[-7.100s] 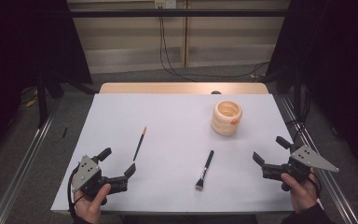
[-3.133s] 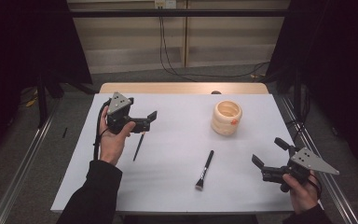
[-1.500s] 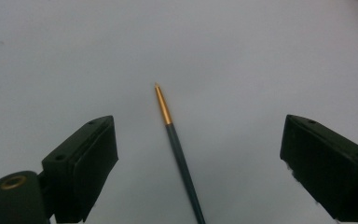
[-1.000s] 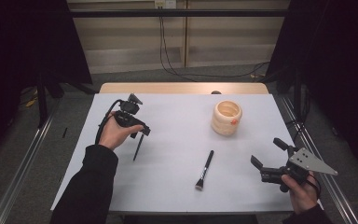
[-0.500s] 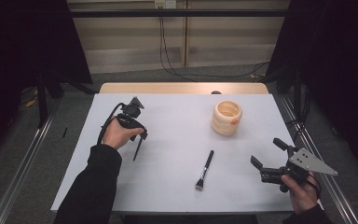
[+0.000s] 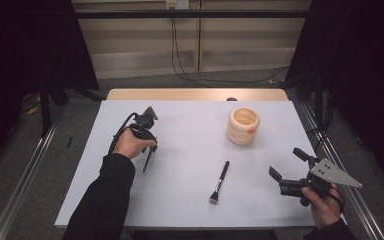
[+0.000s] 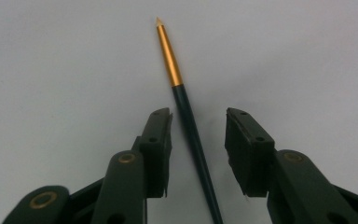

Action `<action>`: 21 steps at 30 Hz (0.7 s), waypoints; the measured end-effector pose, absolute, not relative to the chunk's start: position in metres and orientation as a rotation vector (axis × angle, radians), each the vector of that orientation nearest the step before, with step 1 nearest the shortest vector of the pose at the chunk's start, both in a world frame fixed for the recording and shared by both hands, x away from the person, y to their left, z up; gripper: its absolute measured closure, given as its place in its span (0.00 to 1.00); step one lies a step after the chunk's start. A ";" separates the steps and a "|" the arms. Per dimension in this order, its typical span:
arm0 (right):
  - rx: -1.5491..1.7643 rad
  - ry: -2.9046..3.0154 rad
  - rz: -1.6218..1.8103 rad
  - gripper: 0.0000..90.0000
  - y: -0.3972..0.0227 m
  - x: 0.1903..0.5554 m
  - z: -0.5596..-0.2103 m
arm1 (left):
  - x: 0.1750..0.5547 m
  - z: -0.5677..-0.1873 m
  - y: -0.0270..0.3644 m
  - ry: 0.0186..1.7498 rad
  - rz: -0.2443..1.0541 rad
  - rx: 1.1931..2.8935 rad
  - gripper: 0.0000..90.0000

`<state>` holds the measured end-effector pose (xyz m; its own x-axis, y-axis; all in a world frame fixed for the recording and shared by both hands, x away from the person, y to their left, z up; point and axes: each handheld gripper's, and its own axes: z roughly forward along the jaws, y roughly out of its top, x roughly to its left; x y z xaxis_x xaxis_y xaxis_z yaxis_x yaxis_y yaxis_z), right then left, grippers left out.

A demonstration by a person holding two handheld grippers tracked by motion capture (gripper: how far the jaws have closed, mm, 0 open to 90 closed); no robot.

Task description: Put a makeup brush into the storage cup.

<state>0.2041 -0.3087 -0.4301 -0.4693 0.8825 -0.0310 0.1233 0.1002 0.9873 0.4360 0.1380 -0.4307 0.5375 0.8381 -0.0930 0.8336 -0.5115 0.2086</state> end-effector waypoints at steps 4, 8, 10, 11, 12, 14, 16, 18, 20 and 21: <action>0.989 1.711 1.434 0.00 -0.308 0.204 -0.430 | 0.437 -0.434 0.136 1.423 0.040 2.543 0.69; 0.992 1.706 1.429 0.00 -0.308 0.204 -0.430 | 0.439 -0.437 0.141 1.483 0.052 2.514 0.65; 0.993 1.709 1.431 0.00 -0.308 0.204 -0.430 | 0.439 -0.439 0.143 1.496 0.025 2.526 0.69; 0.993 1.712 1.431 0.00 -0.308 0.204 -0.430 | 0.438 -0.440 0.144 1.478 0.021 2.533 0.72; 0.993 1.712 1.431 0.00 -0.308 0.204 -0.430 | 0.437 -0.441 0.145 1.479 0.006 2.529 0.72; 0.987 1.709 1.427 0.00 -0.308 0.205 -0.430 | 0.435 -0.442 0.145 1.484 -0.004 2.532 0.75; 0.992 1.712 1.428 0.00 -0.308 0.204 -0.430 | 0.433 -0.443 0.147 1.484 -0.021 2.548 0.76; 0.995 1.709 1.427 0.00 -0.307 0.204 -0.430 | 0.433 -0.443 0.147 1.481 -0.015 2.545 0.76; 0.988 1.708 1.424 0.00 -0.307 0.205 -0.431 | 0.432 -0.443 0.147 1.491 -0.016 2.542 0.76; 0.988 1.708 1.424 0.00 -0.308 0.205 -0.431 | 0.431 -0.443 0.148 1.482 -0.023 2.550 0.76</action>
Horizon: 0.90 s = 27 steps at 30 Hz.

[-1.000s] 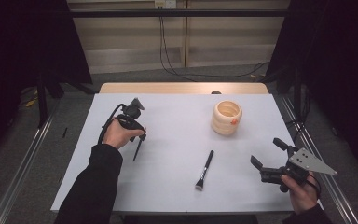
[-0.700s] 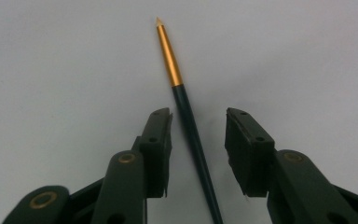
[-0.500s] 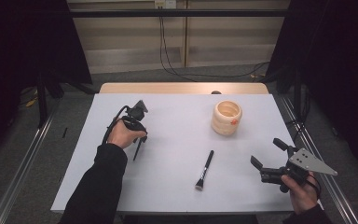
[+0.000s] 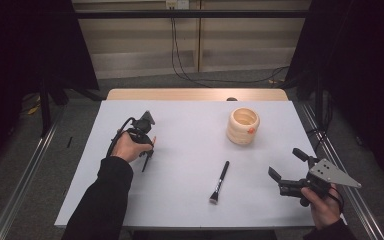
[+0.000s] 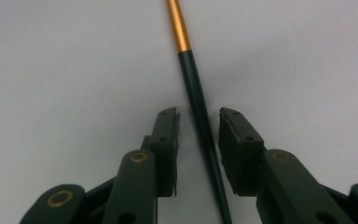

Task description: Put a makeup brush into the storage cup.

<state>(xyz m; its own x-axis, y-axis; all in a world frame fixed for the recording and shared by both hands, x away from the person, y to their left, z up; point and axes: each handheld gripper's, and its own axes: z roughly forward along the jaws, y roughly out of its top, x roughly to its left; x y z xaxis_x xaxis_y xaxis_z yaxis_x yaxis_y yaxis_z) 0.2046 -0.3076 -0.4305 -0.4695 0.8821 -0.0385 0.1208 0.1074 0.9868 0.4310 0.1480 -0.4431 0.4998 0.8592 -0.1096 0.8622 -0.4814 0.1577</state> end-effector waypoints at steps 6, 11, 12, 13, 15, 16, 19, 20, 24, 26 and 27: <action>0.990 1.706 1.422 0.00 -0.308 0.205 -0.431 | 0.425 -0.443 0.148 1.479 -0.042 2.549 0.77; 0.988 1.724 1.417 0.00 -0.306 0.204 -0.431 | 0.425 -0.445 0.149 1.489 -0.007 2.558 0.89; 0.989 1.725 1.416 0.00 -0.306 0.204 -0.431 | 0.425 -0.444 0.148 1.487 0.001 2.567 0.89; 0.988 1.727 1.422 0.00 -0.306 0.205 -0.431 | 0.425 -0.445 0.147 1.484 0.013 2.572 0.89; 0.995 1.724 1.425 0.00 -0.306 0.205 -0.431 | 0.425 -0.445 0.145 1.470 0.024 2.602 0.89; 0.989 1.730 1.422 0.00 -0.307 0.204 -0.431 | 0.425 -0.445 0.144 1.466 0.024 2.606 0.89; 0.990 1.725 1.424 0.00 -0.306 0.205 -0.431 | 0.425 -0.446 0.143 1.461 0.032 2.616 0.90; 0.990 1.727 1.423 0.00 -0.306 0.204 -0.431 | 0.425 -0.446 0.144 1.458 0.029 2.619 0.91; 0.992 1.727 1.421 0.00 -0.306 0.204 -0.431 | 0.428 -0.446 0.147 1.459 0.002 2.607 0.93; 0.995 1.727 1.421 0.00 -0.306 0.204 -0.431 | 0.428 -0.446 0.147 1.451 -0.015 2.609 0.93; 0.995 1.727 1.423 0.00 -0.306 0.204 -0.431 | 0.428 -0.446 0.146 1.444 -0.007 2.616 0.93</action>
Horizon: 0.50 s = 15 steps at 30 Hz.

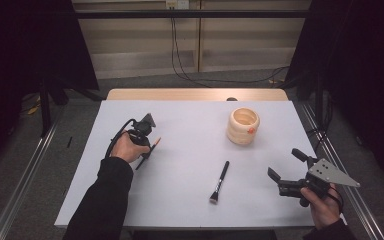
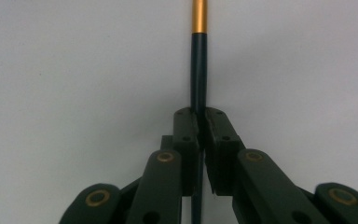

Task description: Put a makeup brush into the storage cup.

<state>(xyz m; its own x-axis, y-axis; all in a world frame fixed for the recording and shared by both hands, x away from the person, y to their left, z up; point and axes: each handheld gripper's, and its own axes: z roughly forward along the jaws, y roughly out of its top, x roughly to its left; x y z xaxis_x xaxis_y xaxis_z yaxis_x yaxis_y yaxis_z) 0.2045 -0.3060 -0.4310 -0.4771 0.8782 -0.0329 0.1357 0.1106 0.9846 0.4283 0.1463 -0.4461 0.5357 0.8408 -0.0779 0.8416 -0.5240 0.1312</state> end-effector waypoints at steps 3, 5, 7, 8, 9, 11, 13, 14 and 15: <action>1.003 1.725 1.424 0.00 -0.306 0.205 -0.431 | 0.428 -0.445 0.146 1.446 -0.011 2.615 0.93; 0.999 1.724 1.425 0.00 -0.306 0.205 -0.431 | 0.429 -0.445 0.149 1.434 -0.022 2.615 0.93; 0.998 1.724 1.425 0.00 -0.306 0.205 -0.431 | 0.429 -0.445 0.149 1.430 -0.023 2.609 0.94; 0.998 1.724 1.425 0.00 -0.306 0.205 -0.431 | 0.429 -0.445 0.149 1.430 -0.017 2.614 0.94; 1.001 1.725 1.424 0.00 -0.306 0.205 -0.431 | 0.429 -0.444 0.150 1.420 -0.022 2.624 0.94; 1.003 1.722 1.424 0.00 -0.307 0.205 -0.431 | 0.429 -0.444 0.149 1.424 -0.025 2.614 0.94; 1.000 1.721 1.423 0.00 -0.307 0.205 -0.431 | 0.430 -0.444 0.150 1.410 -0.019 2.633 0.94; 1.000 1.721 1.423 0.00 -0.307 0.205 -0.431 | 0.429 -0.444 0.150 1.435 -0.032 2.607 0.94; 1.003 1.719 1.424 0.00 -0.307 0.205 -0.431 | 0.429 -0.444 0.150 1.434 -0.035 2.607 0.94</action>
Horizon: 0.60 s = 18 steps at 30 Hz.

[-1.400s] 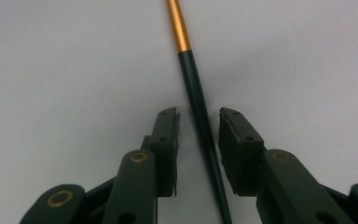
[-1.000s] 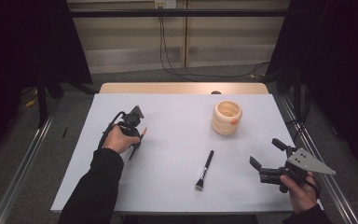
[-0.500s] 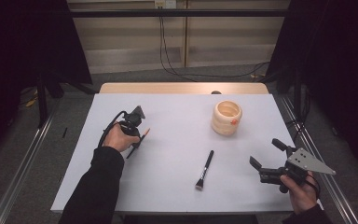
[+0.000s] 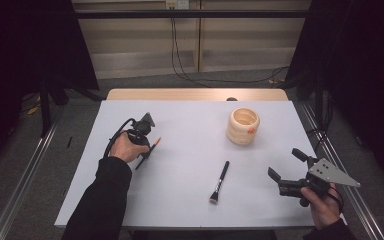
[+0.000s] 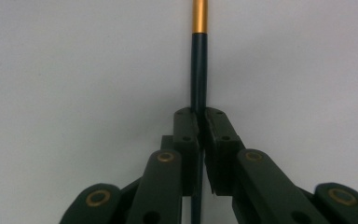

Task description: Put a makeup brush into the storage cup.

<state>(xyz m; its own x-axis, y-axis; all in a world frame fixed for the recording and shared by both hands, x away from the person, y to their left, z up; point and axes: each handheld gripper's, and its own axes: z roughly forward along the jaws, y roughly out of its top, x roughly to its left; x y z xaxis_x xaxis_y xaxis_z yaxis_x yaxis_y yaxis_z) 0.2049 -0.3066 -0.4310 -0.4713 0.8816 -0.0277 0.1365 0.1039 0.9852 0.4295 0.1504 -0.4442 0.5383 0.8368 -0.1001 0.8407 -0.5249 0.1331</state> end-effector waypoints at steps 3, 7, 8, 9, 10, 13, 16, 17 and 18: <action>1.004 1.719 1.423 0.00 -0.307 0.205 -0.431 | 0.430 -0.444 0.151 1.433 -0.050 2.603 0.94; 1.013 1.720 1.421 0.00 -0.307 0.205 -0.431 | 0.429 -0.444 0.152 1.438 -0.052 2.591 0.94; 1.013 1.720 1.421 0.00 -0.307 0.205 -0.431 | 0.429 -0.444 0.152 1.430 -0.042 2.589 0.94; 1.010 1.732 1.423 0.00 -0.307 0.205 -0.431 | 0.429 -0.444 0.153 1.432 -0.046 2.584 0.94; 1.007 1.736 1.425 0.00 -0.307 0.205 -0.431 | 0.429 -0.444 0.154 1.437 -0.039 2.582 0.94; 1.010 1.735 1.423 0.00 -0.307 0.205 -0.431 | 0.429 -0.444 0.155 1.426 -0.042 2.584 0.94; 1.011 1.731 1.423 0.00 -0.307 0.205 -0.431 | 0.428 -0.444 0.157 1.436 -0.028 2.557 0.94; 1.010 1.732 1.424 0.00 -0.307 0.205 -0.431 | 0.427 -0.444 0.157 1.452 -0.017 2.541 0.94; 1.010 1.732 1.424 0.00 -0.307 0.205 -0.431 | 0.428 -0.443 0.159 1.438 -0.015 2.555 0.94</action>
<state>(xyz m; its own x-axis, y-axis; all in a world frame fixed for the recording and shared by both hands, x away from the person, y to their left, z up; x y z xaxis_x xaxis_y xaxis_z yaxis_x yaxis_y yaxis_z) 0.2047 -0.3073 -0.4310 -0.4763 0.8790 -0.0215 0.1486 0.1046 0.9833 0.4278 0.1588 -0.4434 0.5241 0.8444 -0.1109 0.8465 -0.5021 0.1769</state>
